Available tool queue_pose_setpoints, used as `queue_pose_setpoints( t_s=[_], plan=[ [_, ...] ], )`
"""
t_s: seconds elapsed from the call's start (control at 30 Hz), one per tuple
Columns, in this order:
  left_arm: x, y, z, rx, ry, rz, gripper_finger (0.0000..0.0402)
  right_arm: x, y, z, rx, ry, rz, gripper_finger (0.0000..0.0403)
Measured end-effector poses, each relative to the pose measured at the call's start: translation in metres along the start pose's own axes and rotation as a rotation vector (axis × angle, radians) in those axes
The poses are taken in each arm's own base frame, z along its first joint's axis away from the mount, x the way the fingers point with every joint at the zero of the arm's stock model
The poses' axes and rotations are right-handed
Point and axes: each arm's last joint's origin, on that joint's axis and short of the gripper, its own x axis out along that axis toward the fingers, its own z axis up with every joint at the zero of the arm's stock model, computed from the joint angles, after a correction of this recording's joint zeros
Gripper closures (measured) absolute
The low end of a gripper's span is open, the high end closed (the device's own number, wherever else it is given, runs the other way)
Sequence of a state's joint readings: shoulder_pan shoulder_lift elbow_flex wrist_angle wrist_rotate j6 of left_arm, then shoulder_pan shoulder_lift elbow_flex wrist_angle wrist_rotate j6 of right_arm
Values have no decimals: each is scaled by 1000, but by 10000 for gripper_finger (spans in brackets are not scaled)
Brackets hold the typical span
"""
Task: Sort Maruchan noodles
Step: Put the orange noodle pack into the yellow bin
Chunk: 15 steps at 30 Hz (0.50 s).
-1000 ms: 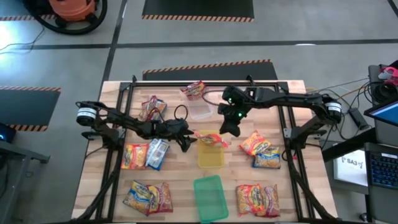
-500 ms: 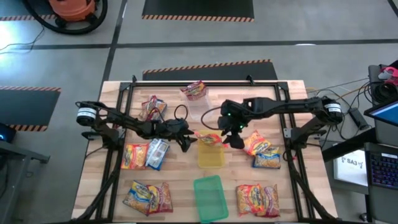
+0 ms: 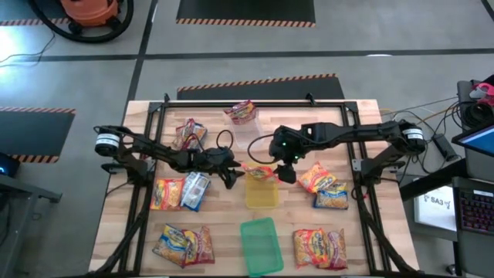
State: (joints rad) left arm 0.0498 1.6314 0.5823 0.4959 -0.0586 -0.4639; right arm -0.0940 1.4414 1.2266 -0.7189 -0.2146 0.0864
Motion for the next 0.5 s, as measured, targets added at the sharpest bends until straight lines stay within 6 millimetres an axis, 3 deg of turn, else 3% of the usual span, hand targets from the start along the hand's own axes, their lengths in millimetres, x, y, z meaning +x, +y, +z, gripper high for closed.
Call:
queue_pose_setpoints(
  t_s=[0.5],
  plan=[
    [1, -2, 3, 10, 0, -27, 203, 21, -1, -6, -24, -99, 8, 169]
  ],
)
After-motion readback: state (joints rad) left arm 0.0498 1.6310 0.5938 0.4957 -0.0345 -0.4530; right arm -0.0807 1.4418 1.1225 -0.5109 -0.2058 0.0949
